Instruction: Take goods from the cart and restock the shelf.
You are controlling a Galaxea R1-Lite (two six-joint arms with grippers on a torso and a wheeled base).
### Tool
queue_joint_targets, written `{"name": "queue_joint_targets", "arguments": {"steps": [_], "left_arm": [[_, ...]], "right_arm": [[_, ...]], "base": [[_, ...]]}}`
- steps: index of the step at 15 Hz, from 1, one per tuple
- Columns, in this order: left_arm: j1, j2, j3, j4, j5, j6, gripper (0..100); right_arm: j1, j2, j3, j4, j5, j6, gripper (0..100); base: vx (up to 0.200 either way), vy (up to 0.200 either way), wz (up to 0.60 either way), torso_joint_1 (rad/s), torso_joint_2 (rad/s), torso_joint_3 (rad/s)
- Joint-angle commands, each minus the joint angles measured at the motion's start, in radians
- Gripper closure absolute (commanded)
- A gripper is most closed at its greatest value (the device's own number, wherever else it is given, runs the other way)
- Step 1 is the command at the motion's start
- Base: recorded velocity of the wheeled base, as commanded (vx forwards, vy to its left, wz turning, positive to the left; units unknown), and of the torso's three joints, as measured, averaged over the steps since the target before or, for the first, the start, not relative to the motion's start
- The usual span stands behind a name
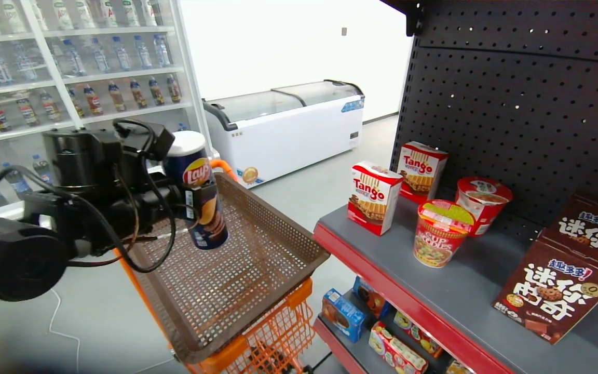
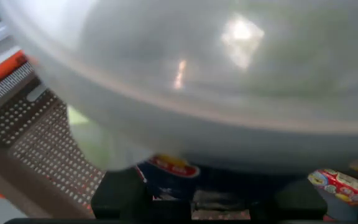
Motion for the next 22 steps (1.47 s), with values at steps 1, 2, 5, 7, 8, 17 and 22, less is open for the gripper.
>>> {"name": "queue_joint_targets", "arguments": {"steps": [1,2,5,7,8,17,22], "left_arm": [[0.01,-0.276,0.118,0.072,-0.002,-0.001,100],[0.023,-0.337,0.157,0.087,-0.008,0.005,100],[0.079,-0.466,0.203,0.224,-0.118,0.026,100],[0.091,-0.526,0.245,0.244,-0.172,0.025,100],[0.096,-0.549,0.265,0.245,-0.174,0.025,100],[0.083,-0.955,0.512,0.42,-0.171,0.022,100],[0.073,-1.17,0.648,0.422,-0.143,0.019,100]], "right_arm": [[0.0,0.001,0.0,0.0,0.001,0.0,0],[0.0,0.001,0.0,0.0,0.001,0.0,0],[0.0,0.001,0.0,0.001,0.001,0.0,0],[0.0,0.001,0.0,0.0,0.001,0.0,0],[0.0,0.001,0.0,0.0,0.001,0.0,0],[0.0,0.001,0.0,0.0,0.001,0.0,0],[0.0,0.001,0.0,0.001,0.002,-0.003,0]], "base": [[0.0,0.0,0.0,0.0,0.0,0.0],[0.0,0.0,0.0,0.0,0.0,0.0],[0.0,0.0,0.0,0.0,0.0,0.0],[0.0,0.0,0.0,0.0,0.0,0.0],[0.0,0.0,0.0,0.0,0.0,0.0],[0.0,0.0,0.0,0.0,0.0,0.0],[0.0,0.0,0.0,0.0,0.0,0.0]]}}
